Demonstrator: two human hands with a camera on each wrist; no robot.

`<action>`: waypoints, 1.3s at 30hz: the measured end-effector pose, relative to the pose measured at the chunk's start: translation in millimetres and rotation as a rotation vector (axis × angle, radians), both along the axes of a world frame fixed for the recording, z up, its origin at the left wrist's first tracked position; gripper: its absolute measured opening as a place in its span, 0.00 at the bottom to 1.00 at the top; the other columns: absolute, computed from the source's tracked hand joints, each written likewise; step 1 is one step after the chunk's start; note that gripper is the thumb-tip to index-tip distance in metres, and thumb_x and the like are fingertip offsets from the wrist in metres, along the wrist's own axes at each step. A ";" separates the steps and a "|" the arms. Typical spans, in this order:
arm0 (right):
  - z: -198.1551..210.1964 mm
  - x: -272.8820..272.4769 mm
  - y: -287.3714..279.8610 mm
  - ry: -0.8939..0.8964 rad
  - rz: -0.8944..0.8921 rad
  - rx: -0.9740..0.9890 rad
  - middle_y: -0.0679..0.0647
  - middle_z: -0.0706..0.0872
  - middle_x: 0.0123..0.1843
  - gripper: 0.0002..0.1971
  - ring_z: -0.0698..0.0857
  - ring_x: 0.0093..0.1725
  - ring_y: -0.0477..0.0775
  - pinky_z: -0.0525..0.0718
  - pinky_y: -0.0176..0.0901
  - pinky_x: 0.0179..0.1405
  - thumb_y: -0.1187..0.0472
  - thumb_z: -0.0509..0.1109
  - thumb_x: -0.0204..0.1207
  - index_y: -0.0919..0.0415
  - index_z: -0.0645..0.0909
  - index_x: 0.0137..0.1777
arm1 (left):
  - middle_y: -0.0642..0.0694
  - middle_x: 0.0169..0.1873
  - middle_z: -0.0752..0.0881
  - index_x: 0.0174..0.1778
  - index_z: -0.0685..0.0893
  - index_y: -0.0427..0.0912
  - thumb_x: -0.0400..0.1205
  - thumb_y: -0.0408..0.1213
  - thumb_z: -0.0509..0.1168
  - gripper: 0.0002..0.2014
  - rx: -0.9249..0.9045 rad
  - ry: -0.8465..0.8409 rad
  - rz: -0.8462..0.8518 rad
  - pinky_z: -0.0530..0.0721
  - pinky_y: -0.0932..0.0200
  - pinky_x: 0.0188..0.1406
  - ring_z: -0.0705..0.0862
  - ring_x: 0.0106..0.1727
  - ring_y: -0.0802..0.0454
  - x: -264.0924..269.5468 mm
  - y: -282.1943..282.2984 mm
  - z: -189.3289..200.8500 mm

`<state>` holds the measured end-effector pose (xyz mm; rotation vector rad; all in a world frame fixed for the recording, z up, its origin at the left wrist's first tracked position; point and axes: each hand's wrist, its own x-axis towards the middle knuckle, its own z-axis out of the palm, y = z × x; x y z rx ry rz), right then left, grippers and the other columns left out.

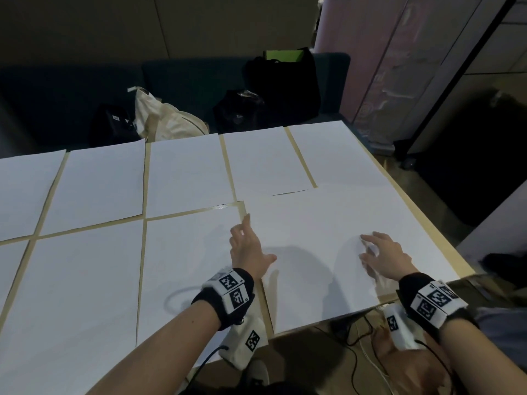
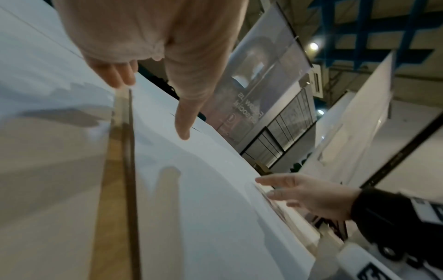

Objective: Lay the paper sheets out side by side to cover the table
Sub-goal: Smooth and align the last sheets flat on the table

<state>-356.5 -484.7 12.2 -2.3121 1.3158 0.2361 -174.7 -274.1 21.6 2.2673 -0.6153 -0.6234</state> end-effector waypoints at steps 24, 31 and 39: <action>-16.3 -8.7 11.5 -0.028 -0.046 0.008 0.53 0.60 0.84 0.24 0.60 0.82 0.60 0.62 0.66 0.78 0.57 0.63 0.80 0.46 0.68 0.76 | 0.45 0.84 0.38 0.82 0.50 0.59 0.73 0.53 0.69 0.44 0.528 -0.152 -0.643 0.34 0.34 0.78 0.36 0.84 0.40 -19.6 10.8 -9.8; -19.3 -16.2 7.2 -0.036 -0.047 0.013 0.54 0.61 0.84 0.24 0.61 0.81 0.61 0.63 0.65 0.78 0.58 0.65 0.79 0.47 0.70 0.75 | 0.45 0.84 0.38 0.82 0.50 0.58 0.74 0.52 0.69 0.44 0.527 -0.139 -0.646 0.34 0.34 0.78 0.35 0.84 0.40 -20.8 11.3 -7.2; -22.4 -17.9 3.5 -0.053 -0.045 0.018 0.54 0.63 0.83 0.24 0.63 0.81 0.60 0.64 0.64 0.78 0.59 0.67 0.78 0.47 0.72 0.74 | 0.46 0.84 0.38 0.82 0.51 0.58 0.74 0.52 0.69 0.44 0.519 -0.141 -0.644 0.34 0.34 0.78 0.34 0.84 0.41 -22.1 10.3 -8.0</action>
